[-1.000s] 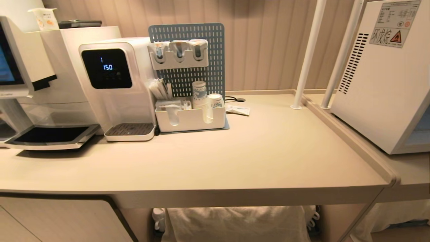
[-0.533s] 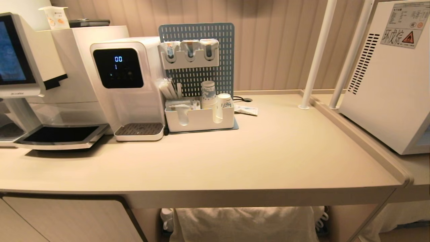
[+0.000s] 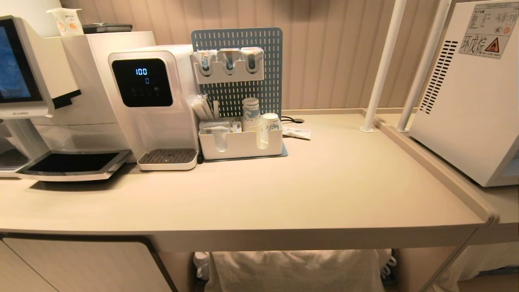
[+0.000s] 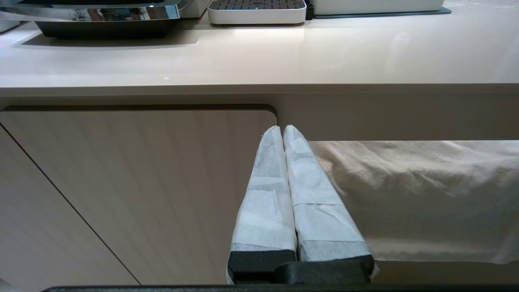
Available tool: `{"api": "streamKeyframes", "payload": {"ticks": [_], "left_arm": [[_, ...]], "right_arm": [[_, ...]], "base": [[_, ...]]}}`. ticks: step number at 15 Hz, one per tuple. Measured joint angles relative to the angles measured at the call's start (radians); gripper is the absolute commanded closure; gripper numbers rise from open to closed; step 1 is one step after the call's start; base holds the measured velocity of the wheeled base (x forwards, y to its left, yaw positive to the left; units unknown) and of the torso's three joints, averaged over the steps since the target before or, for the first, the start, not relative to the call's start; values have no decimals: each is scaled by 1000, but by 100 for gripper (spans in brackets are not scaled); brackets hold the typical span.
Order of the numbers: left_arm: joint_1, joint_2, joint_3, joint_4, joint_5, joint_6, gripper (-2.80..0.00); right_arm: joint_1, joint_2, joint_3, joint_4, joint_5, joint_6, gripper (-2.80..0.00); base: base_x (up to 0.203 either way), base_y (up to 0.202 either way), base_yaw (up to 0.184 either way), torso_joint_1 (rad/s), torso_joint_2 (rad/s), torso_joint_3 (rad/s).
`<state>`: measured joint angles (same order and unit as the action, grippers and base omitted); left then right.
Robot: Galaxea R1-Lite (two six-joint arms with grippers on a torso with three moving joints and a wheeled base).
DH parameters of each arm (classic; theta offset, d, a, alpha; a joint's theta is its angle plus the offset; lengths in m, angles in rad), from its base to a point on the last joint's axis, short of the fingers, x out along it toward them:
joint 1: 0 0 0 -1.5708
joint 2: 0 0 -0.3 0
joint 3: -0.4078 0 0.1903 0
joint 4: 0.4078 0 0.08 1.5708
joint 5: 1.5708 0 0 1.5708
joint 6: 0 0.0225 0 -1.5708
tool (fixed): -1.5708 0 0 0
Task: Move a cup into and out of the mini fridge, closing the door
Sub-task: Place the paper cup on the table
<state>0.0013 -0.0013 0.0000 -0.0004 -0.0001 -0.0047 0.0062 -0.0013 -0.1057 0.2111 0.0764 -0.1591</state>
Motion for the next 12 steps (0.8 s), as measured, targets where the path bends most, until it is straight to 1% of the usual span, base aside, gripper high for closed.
{"api": "streamKeyframes", "payload": {"ticks": [2, 4, 6, 8, 10, 12], "left_arm": [[0, 0, 0, 0, 0, 0, 0], [0, 0, 0, 0, -1, 0, 0], [0, 0, 0, 0, -1, 0, 0], [0, 0, 0, 0, -1, 0, 0], [0, 0, 0, 0, 0, 0, 0], [0, 0, 0, 0, 0, 1, 0]], "right_arm": [[0, 2, -4, 16, -1, 2, 0], [1, 20, -60, 43, 4, 21, 0], [1, 100, -198, 116, 15, 83, 0], [3, 253, -373, 213, 48, 148, 0], [10, 438, -521, 300, 109, 220, 0], [34, 640, -658, 385, 163, 284, 0]], "base": [[0, 0, 0, 0, 0, 0], [0, 0, 0, 0, 0, 0], [0, 0, 0, 0, 0, 0], [0, 0, 0, 0, 0, 0], [0, 0, 0, 0, 0, 0], [0, 0, 0, 0, 0, 0]]}}
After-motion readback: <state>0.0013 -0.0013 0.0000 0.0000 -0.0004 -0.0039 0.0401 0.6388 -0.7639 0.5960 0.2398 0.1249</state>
